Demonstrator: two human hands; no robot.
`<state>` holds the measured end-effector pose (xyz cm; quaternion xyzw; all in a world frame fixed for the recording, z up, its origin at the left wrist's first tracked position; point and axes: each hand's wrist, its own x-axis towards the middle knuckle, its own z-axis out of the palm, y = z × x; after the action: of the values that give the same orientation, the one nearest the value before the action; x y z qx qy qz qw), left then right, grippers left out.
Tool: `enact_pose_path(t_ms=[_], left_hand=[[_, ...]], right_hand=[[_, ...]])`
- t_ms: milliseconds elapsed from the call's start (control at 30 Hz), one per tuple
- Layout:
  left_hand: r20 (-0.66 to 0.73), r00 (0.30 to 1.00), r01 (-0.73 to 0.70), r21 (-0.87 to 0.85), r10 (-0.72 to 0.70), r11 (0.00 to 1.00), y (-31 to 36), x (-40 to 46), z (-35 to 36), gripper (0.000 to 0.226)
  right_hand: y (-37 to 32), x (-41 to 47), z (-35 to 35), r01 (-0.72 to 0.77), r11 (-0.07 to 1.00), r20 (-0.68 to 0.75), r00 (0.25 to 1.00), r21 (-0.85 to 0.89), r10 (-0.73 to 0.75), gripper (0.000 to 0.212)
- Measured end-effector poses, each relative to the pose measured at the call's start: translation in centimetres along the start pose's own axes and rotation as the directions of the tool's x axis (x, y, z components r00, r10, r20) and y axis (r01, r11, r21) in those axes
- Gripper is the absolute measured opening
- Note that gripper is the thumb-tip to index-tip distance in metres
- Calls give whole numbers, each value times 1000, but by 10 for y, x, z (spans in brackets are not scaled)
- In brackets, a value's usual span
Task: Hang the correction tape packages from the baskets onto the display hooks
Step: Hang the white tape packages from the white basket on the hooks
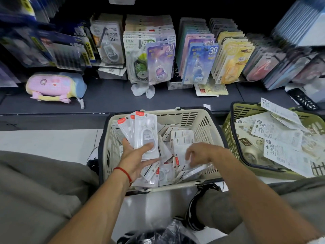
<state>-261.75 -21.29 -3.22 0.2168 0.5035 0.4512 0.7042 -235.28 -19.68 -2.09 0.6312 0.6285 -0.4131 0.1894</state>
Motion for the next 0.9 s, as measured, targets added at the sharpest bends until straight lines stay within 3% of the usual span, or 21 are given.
enact_pose_path(t_ms=[67,133,267,333,433,500,633,733,900], left_hand=[[10,1000,24,-3,-24,1000,-1,-1,3,63],[20,999,37,9,-37,999,-3,-2,7,63],[38,999,38,-8,-38,999,-1,-3,8,69],[34,999,23,-46,-21,999,2,-3,7,72],[40,999,-30,-69,33,997,6,-4,11,69],[57,996,-69,-51,71,996,9,-8,18,72],[115,981,-155,-45,159,987,23,-16,40,75],[138,962,-225,-86,235,971,44,-22,53,76],[129,928,-335,-124,350,934,98,-30,65,71]], right_hand=[[18,-4,19,-100,980,58,992,-174,111,40],[28,-7,36,-86,985,-44,996,-148,80,37],[39,-15,20,-51,996,-212,975,77,66,27],[44,-25,-8,-12,957,-248,965,289,87,20],[36,-47,-43,122,749,-295,950,651,101,13],[16,-56,-55,255,632,-395,915,732,88,10],[-49,-53,-57,488,588,-635,770,645,57,17],[-92,-55,-53,613,577,-702,706,539,-94,24],[-126,-65,-80,784,528,-841,496,326,-217,13]])
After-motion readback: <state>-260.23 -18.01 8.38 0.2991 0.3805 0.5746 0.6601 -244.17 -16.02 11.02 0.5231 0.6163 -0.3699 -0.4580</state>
